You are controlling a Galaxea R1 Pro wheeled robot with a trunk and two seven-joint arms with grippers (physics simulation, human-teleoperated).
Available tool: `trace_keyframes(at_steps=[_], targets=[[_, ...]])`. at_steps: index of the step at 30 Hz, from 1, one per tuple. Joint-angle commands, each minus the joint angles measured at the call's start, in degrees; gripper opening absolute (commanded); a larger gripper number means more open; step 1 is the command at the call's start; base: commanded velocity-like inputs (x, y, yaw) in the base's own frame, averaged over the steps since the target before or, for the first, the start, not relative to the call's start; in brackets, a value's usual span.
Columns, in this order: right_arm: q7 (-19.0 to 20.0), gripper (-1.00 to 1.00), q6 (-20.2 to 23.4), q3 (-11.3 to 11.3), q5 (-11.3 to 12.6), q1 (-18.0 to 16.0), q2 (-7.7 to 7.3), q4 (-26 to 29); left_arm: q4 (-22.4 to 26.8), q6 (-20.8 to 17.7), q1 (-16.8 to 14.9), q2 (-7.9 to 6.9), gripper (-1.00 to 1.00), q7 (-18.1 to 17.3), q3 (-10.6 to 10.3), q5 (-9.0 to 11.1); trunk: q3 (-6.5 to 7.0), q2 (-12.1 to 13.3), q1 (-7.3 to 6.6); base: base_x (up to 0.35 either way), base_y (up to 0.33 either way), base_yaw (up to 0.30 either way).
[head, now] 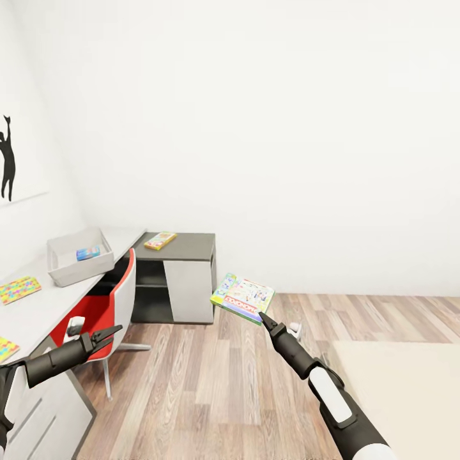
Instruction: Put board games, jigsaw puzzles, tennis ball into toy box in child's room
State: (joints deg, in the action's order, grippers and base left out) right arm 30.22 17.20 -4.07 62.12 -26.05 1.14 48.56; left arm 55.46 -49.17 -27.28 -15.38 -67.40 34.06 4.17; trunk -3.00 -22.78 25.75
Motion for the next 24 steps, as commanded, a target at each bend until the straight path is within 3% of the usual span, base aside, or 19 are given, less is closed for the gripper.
trace_keyframes(at_steps=[1, 24], targets=[[0.02, -1.00, 0.47, 0.02, 0.64, -0.05, 0.00, 0.00, -0.01, -0.42, -0.06, 0.00, 1.00, -0.10, 0.04, 0.13, -0.20, -0.13, 0.03, 0.000, -0.041, 0.000], [0.09, -1.00, 0.21, -0.06, 0.56, -0.05, 0.06, 0.06, -0.01, -0.40, -0.06, 0.00, 1.00, -0.10, 0.04, 0.12, -1.84, -0.13, 0.03, 0.000, -0.047, 0.000]])
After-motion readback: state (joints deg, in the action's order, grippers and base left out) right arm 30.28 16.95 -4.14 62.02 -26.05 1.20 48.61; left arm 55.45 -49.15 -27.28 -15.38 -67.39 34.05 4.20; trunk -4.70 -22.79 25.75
